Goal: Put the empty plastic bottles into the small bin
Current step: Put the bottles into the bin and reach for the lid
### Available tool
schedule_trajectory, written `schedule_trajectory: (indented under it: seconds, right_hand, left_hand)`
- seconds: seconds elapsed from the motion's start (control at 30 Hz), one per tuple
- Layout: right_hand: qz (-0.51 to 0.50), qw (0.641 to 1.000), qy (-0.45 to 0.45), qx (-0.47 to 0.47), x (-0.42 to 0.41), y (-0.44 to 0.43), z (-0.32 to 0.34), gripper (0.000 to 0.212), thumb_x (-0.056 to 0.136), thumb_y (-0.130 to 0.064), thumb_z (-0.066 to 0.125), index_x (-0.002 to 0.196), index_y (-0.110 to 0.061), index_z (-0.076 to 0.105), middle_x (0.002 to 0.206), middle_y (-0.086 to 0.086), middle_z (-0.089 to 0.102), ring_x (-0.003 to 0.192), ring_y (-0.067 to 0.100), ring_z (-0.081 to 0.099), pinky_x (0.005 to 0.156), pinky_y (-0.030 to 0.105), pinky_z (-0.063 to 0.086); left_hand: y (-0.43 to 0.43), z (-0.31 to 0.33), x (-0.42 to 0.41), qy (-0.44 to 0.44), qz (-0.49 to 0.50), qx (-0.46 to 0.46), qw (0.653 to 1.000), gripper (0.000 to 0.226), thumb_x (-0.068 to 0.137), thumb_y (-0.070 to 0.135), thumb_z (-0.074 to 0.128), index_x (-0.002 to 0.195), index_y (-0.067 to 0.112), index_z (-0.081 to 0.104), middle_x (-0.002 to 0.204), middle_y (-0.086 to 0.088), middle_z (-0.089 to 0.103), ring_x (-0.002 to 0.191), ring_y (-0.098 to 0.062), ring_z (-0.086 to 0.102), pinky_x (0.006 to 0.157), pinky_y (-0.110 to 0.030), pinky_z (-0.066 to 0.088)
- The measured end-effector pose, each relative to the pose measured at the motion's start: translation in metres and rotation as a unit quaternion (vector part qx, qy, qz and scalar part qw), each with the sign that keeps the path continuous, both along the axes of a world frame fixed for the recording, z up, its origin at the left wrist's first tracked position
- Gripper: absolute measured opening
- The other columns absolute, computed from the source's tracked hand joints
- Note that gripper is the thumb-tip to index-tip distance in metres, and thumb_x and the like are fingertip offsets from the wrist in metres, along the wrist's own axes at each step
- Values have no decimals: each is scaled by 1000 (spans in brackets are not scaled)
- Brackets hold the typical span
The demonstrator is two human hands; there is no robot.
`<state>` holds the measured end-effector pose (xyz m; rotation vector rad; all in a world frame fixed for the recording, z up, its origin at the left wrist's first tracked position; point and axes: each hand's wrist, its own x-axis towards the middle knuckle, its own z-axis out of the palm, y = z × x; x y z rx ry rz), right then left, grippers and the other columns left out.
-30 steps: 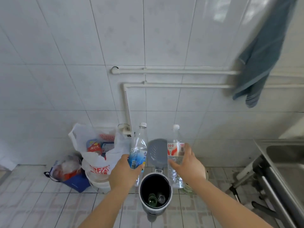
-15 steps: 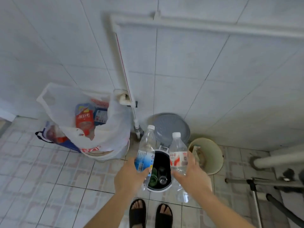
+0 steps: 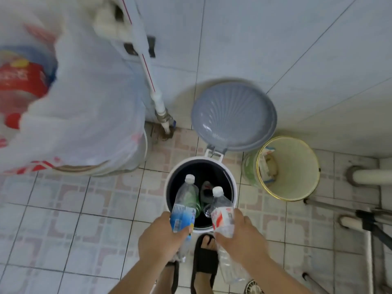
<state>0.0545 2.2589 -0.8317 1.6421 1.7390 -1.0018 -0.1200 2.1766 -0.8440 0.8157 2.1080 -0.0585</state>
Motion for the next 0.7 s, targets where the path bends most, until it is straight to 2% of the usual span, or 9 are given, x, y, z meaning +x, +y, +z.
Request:
schedule_trajectory:
  seconds: [0.27, 0.5, 0.7]
  right_hand:
    - [4, 1000, 4, 11, -22, 36, -67, 79, 75, -61, 55, 135, -18, 29, 123, 5, 48, 105, 27, 56, 78, 38, 50]
    - [15, 1000, 1, 15, -42, 54, -94, 76, 76, -61, 55, 132, -16, 32, 120, 7, 49, 103, 28, 56, 73, 36, 47]
    - [6, 999, 11, 30, -48, 58, -110, 81, 74, -64, 55, 135, -17, 29, 121, 6, 47, 106, 26, 53, 69, 34, 43]
  left_hand:
    - [37, -59, -6, 7, -34, -35, 999, 47, 75, 65, 56, 100, 26, 52, 85, 8, 63, 72, -12, 59, 57, -27, 44]
    - [69, -90, -8, 9, -41, -90, 995, 51, 73, 61, 56, 98, 17, 49, 83, -1, 61, 73, -19, 62, 60, -32, 49]
    - [79, -98, -4, 42, -38, -67, 996, 47, 81, 57, 50, 100, 15, 47, 94, -5, 61, 83, -24, 61, 66, -35, 49]
